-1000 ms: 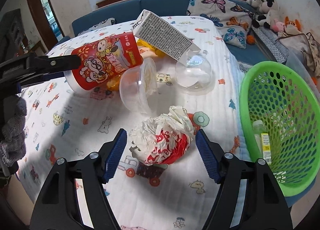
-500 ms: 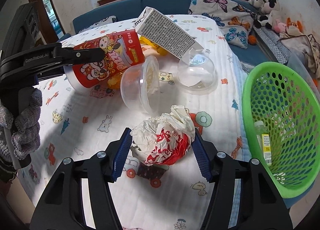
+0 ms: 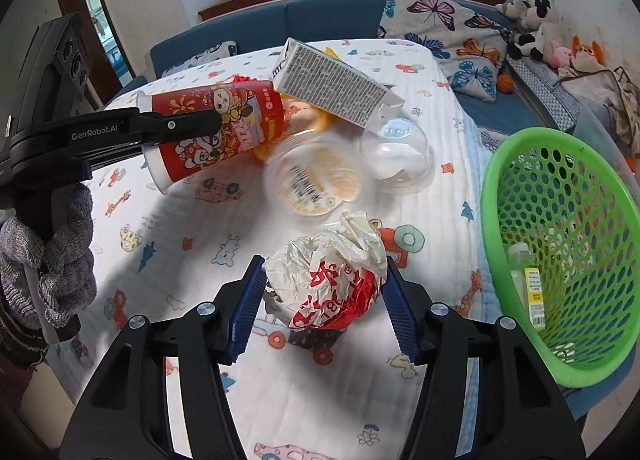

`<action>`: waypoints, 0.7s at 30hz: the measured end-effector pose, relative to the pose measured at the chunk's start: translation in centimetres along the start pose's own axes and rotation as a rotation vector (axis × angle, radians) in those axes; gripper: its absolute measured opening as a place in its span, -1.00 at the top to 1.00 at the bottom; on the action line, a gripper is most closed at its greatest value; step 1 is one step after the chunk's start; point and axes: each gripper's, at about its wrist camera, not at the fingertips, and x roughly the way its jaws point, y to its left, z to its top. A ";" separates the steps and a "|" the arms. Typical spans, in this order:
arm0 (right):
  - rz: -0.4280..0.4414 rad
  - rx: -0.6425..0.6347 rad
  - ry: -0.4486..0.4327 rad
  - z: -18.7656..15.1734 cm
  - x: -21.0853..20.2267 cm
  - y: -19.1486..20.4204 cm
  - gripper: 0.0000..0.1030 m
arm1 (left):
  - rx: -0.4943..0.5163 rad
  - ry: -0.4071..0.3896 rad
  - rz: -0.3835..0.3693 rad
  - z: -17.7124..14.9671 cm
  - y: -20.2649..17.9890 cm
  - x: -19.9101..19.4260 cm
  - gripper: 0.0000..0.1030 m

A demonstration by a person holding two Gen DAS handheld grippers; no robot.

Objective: Collect trash
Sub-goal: 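Grasp the red snack cup with left tool while right tool approaches crumpled paper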

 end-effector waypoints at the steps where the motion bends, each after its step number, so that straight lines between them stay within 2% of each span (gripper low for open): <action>1: 0.002 0.000 -0.004 0.0 -0.2 0.0 -0.12 | 0.006 -0.005 0.001 0.0 -0.1 -0.3 0.89; 12: 0.024 0.002 -0.043 -0.5 -2.5 0.5 -0.12 | 0.060 -0.021 0.042 -0.9 -1.7 -3.8 0.89; 18: 0.012 0.015 -0.067 -0.8 -3.7 -0.1 -0.12 | 0.127 -0.061 0.043 -1.7 -3.6 -6.0 0.89; 21: 0.002 0.022 -0.076 -0.9 -4.2 -0.6 -0.12 | 0.155 -0.078 0.020 -2.0 -4.7 -6.8 0.89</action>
